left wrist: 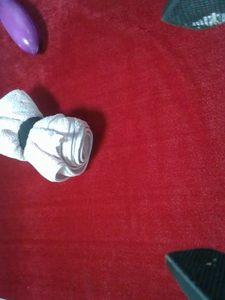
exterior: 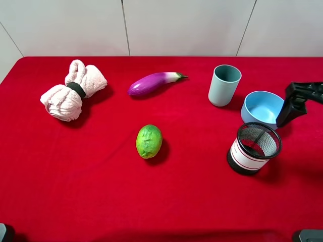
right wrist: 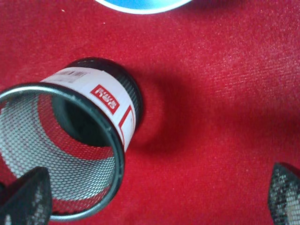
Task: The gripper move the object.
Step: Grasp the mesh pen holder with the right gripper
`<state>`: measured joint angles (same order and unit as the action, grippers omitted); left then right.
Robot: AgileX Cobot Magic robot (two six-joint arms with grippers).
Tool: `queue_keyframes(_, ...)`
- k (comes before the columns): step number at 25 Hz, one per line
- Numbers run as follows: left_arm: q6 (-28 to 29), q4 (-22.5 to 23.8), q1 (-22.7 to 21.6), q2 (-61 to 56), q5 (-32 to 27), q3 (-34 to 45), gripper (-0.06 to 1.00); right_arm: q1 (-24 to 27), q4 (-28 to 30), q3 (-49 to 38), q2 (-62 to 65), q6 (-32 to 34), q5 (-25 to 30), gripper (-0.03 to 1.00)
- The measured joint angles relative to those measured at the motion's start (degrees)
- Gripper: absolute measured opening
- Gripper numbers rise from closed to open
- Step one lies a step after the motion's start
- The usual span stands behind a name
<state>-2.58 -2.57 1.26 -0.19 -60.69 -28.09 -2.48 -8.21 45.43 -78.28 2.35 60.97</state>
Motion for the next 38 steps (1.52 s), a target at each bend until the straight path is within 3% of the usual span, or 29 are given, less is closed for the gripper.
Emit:
queue_keyframes(5,0.00,0.00,0.00,0.00,0.00,0.00,0.92,-2.60,-0.28,-3.17,-2.20,0.90,-5.40,0.69)
queue_keyframes(22,0.00,0.00,0.00,0.00,0.00,0.00,0.92,-2.60,-2.23,-15.99,-4.68,1.07,-23.59,0.69)
queue_keyframes(35,0.00,0.00,0.00,0.00,0.00,0.00,0.92,-2.60,-2.23,-16.20,-4.94,1.07,-26.47,0.69)
queue_keyframes(38,0.00,0.00,0.00,0.00,0.00,0.00,0.92,-2.60,-2.23,-16.20,-4.94,1.07,-26.53,0.59)
